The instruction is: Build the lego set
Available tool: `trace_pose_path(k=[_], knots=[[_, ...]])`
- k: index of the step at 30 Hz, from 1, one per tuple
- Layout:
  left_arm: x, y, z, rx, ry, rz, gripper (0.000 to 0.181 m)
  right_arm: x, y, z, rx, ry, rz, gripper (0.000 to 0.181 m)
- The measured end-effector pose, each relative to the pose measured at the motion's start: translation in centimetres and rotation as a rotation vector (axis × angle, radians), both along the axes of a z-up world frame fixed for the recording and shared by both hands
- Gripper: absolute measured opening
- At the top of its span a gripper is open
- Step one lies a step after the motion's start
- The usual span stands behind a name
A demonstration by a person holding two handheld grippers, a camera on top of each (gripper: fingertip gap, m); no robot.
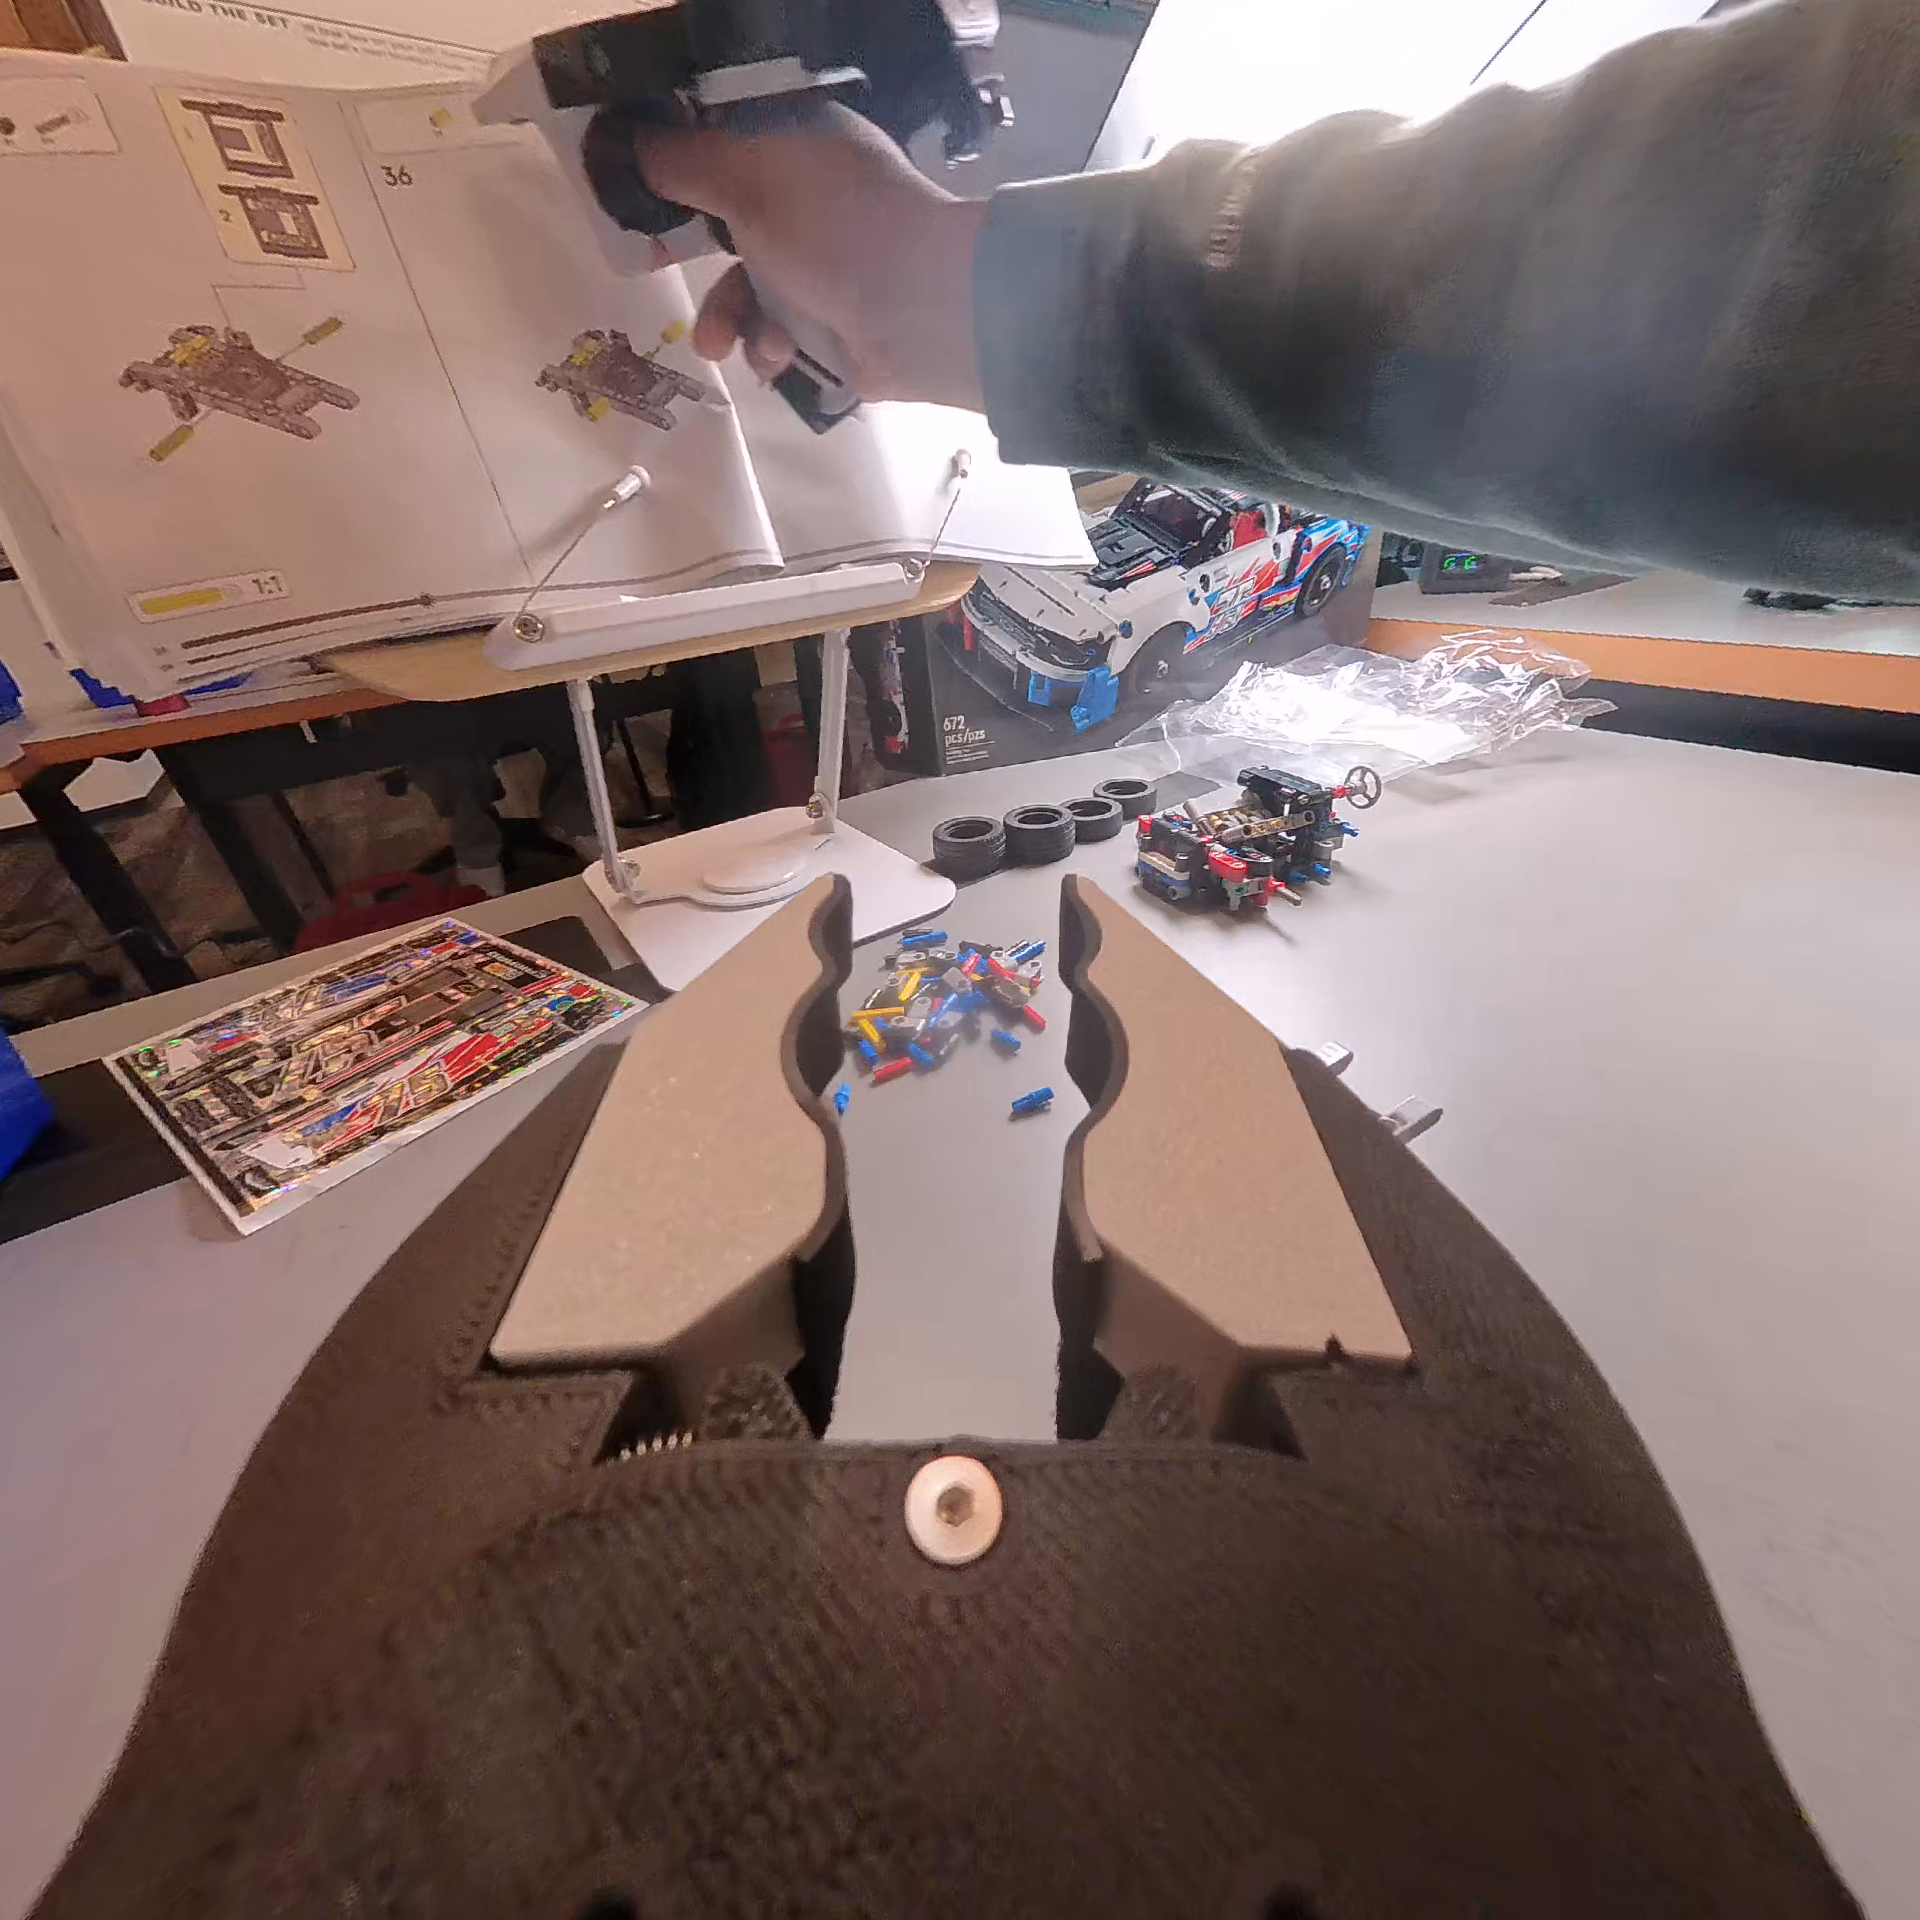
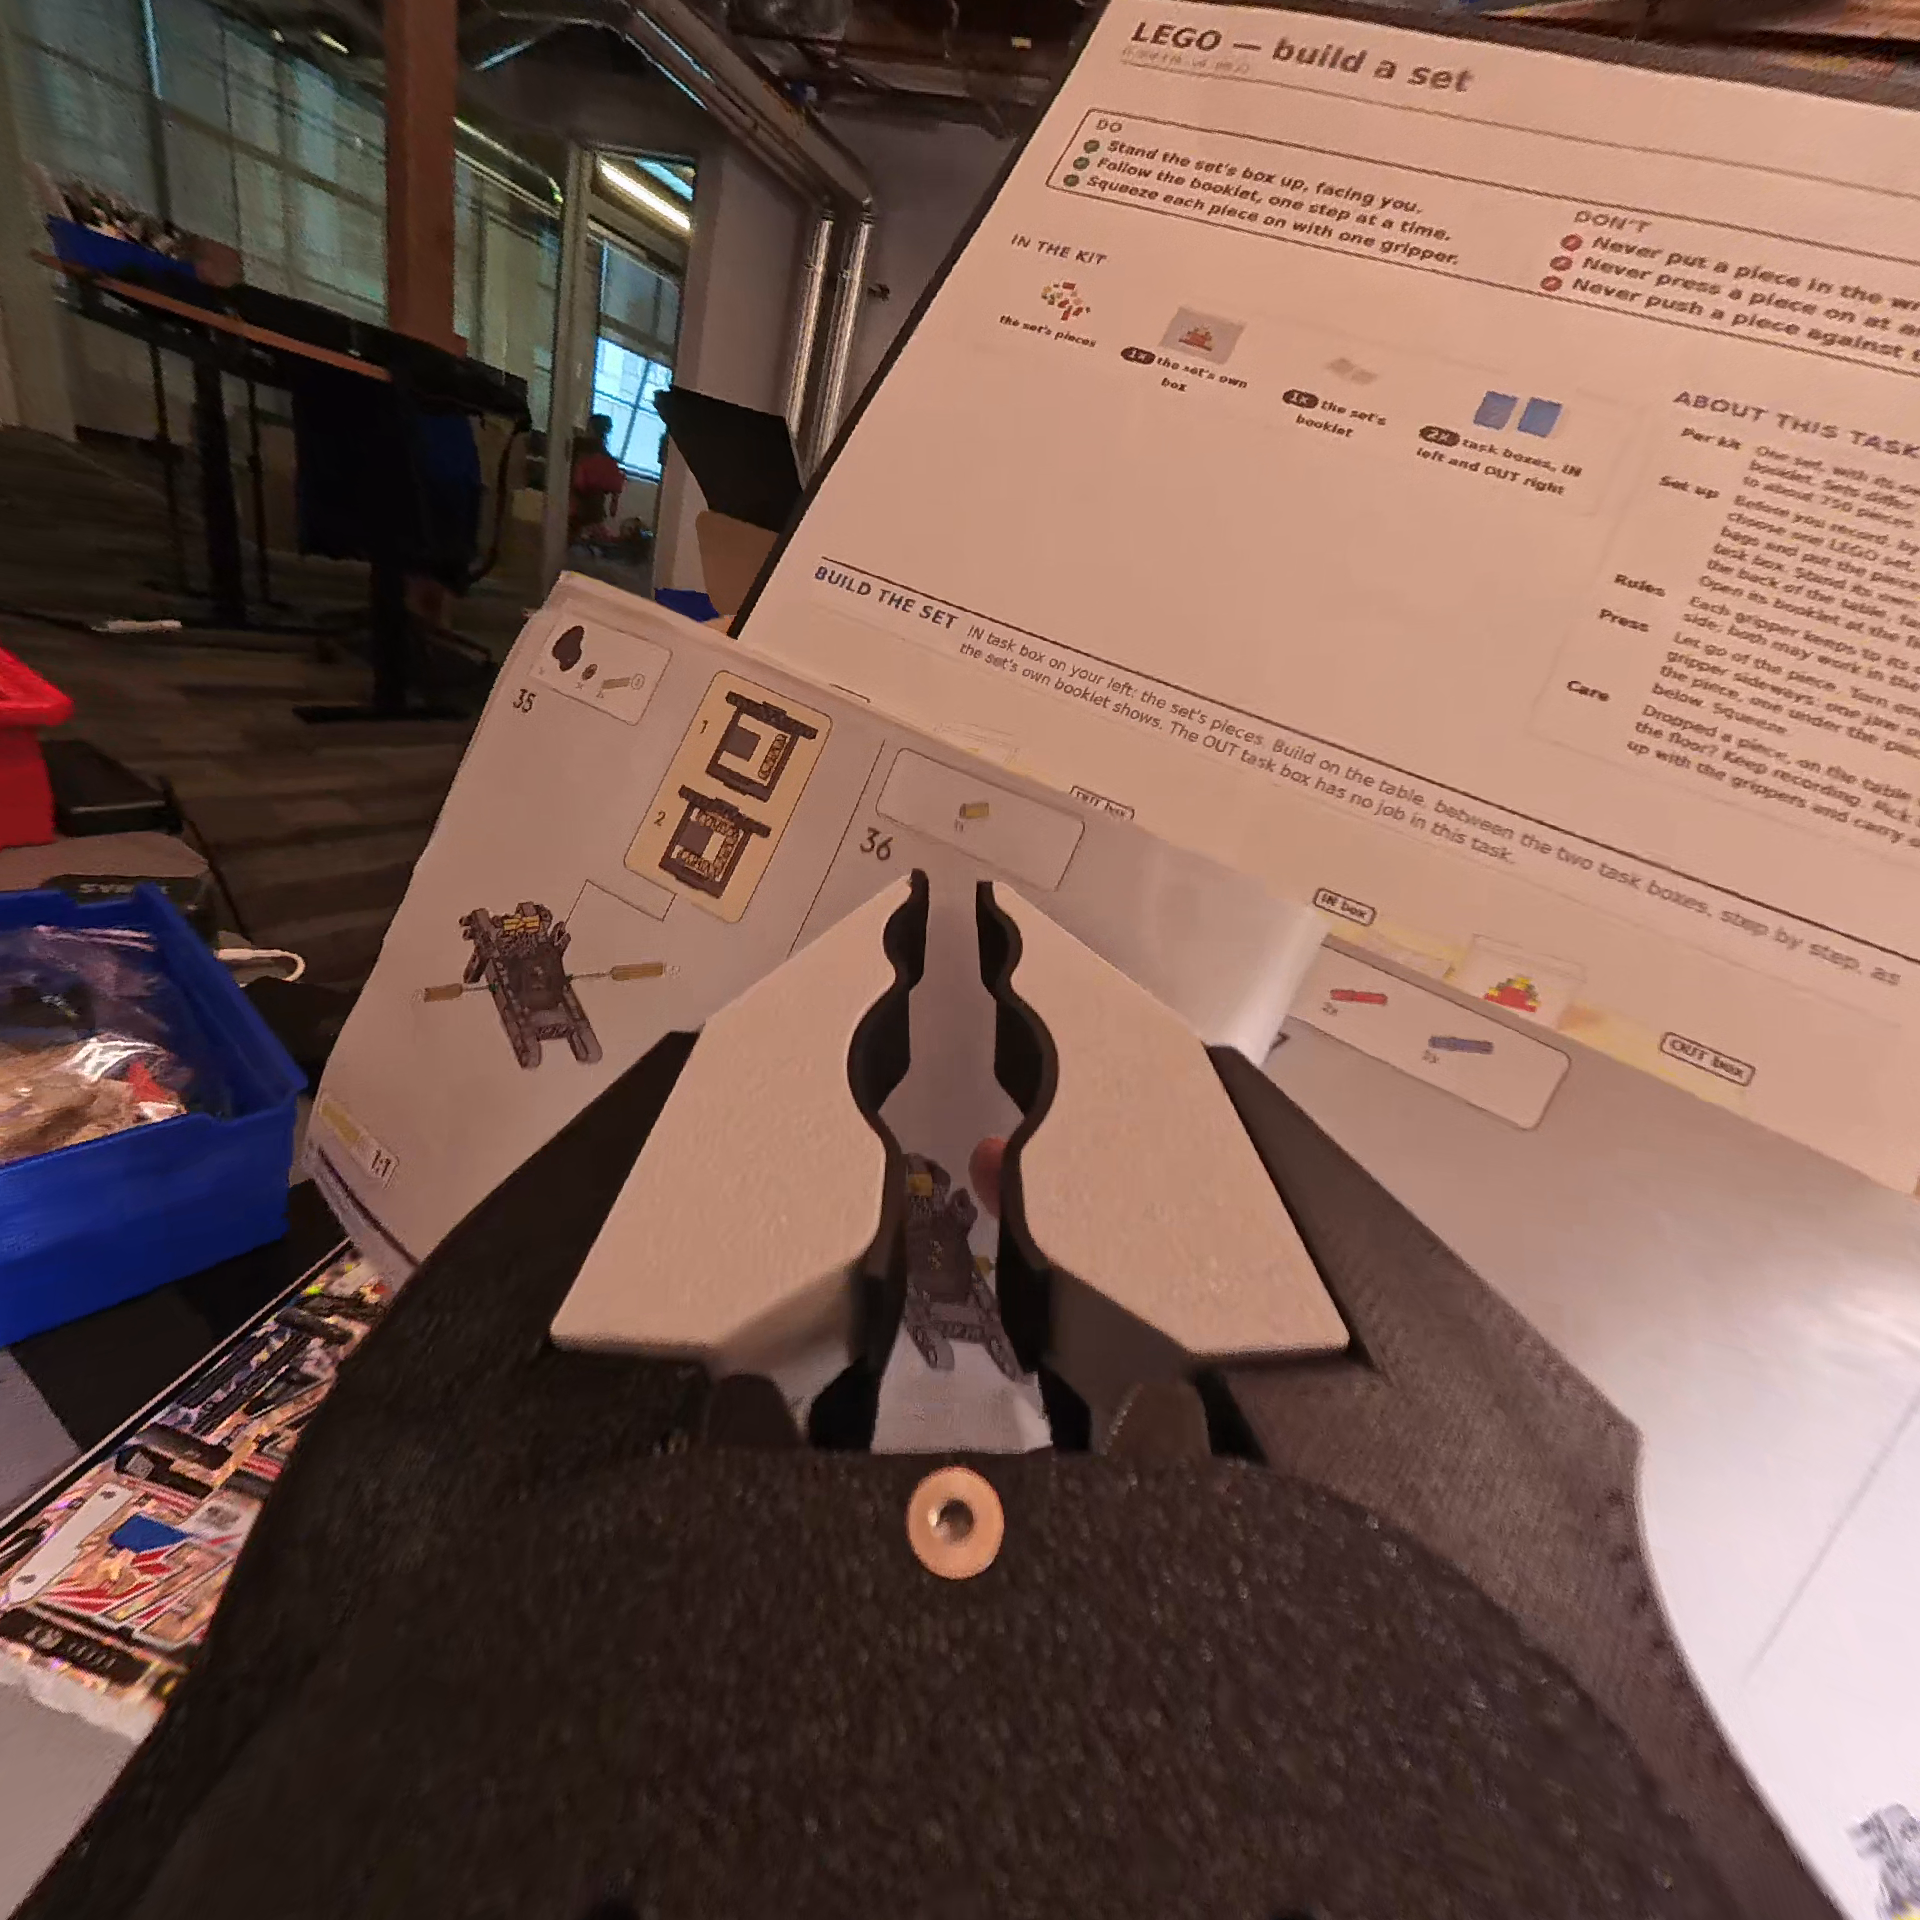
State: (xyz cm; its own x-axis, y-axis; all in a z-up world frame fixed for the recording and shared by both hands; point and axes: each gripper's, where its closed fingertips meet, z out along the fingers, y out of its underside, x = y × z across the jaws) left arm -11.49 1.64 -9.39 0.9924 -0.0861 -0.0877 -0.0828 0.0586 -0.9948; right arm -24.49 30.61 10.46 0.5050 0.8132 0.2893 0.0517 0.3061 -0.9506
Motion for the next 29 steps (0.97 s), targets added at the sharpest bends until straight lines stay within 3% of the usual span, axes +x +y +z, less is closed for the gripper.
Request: trace_pose_path(k=[8,16,22,26,29], knots=[[-4.5,-0.8,1.0,0.016,-0.014,0.123,0.025,6.8,-5.4,-5.8,-0.115,0.011,0.186,0.009],[-8.2,-2.9,3.8,0.067,0.059,0.227,0.012,18.5,-11.2,-12.7,-0.302,0.071,0.269,0.01],[-10.7,-6.9,8.1,0.04,0.156,0.26,0.006,26.9,-17.7,-18.7,-0.447,-0.018,0.298,0.012],[-11.3,-8.4,6.4,-0.131,0.158,0.194,0.003,31.1,-20.7,-21.2,-0.494,-0.033,0.272,0.012],[-9.8,-7.8,1.7,-0.424,0.131,0.023,0.007,32.4,-21.4,-22.5,-0.503,-0.029,0.258,0.012]])
